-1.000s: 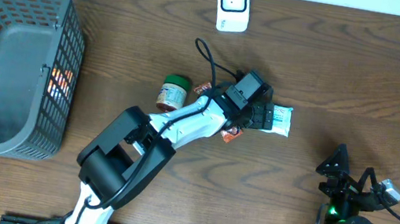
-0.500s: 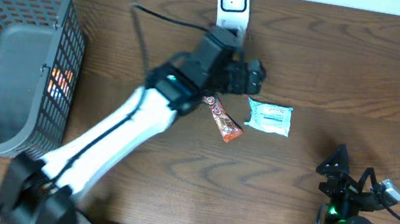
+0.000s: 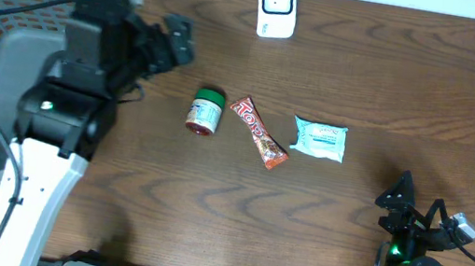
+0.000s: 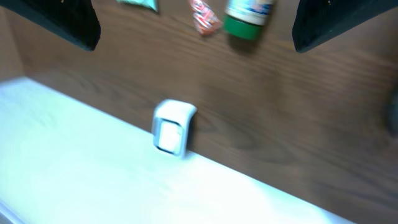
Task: Scan the item barcode
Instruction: 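Move the left gripper back into the basket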
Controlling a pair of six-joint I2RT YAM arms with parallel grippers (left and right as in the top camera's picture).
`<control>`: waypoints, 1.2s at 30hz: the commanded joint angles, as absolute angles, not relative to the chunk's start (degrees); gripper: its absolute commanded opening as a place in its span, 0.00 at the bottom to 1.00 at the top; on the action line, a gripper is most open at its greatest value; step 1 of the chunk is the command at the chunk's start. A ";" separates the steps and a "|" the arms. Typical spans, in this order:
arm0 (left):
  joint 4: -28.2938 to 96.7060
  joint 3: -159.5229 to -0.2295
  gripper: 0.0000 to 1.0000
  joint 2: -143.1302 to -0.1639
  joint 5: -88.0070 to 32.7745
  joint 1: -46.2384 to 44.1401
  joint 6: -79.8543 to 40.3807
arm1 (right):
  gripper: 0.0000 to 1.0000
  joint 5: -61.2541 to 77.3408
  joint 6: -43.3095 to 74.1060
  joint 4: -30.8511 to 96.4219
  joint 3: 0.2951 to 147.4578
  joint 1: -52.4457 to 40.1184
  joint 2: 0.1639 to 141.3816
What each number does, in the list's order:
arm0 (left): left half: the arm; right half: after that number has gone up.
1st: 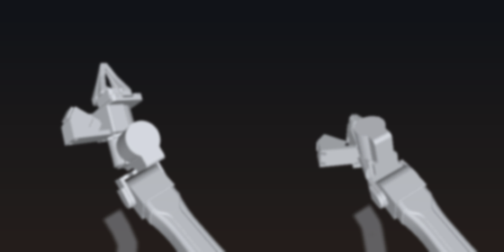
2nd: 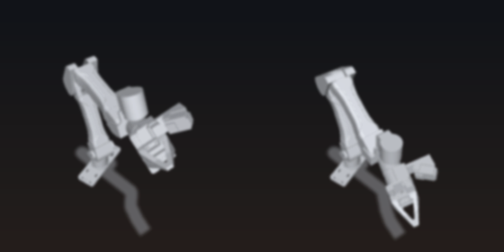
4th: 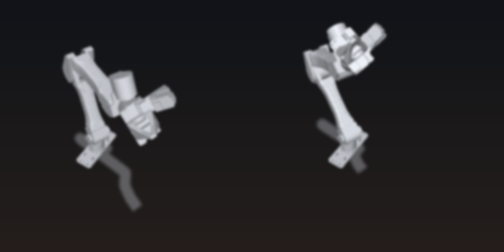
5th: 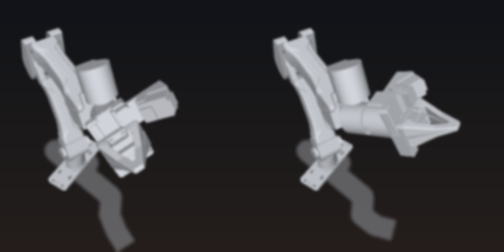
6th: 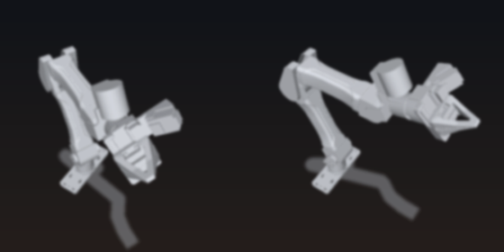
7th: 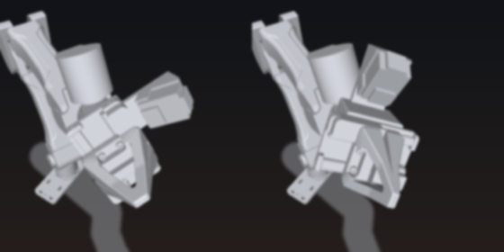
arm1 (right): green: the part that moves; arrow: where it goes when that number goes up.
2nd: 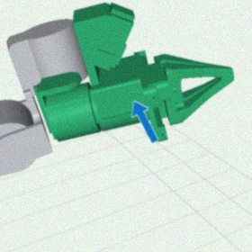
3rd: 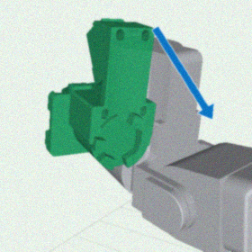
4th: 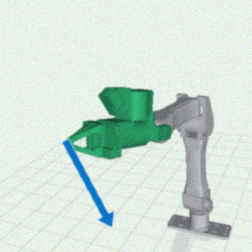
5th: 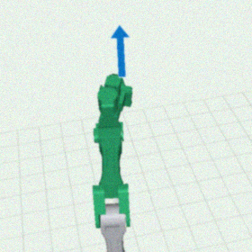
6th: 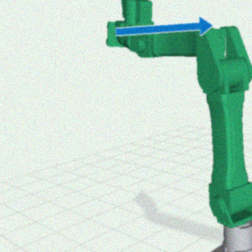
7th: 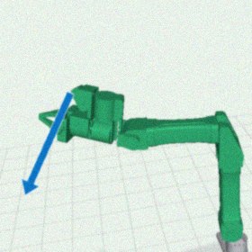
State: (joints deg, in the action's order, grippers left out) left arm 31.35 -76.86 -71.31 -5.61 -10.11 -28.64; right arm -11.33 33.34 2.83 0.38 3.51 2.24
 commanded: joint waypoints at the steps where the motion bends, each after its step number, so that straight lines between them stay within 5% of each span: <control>1: 32.86 -77.58 0.99 -69.41 -4.89 -4.73 -27.66 | 0.99 -11.46 33.61 3.05 0.32 3.01 2.26; 36: 27.31 -77.58 0.99 -57.04 2.98 17.04 -27.66 | 0.99 -11.49 33.61 3.05 0.32 3.01 2.26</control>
State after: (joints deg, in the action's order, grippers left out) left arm 27.64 -76.86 -56.38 -1.28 16.03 -28.45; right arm -11.33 33.34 2.83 0.38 3.51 2.24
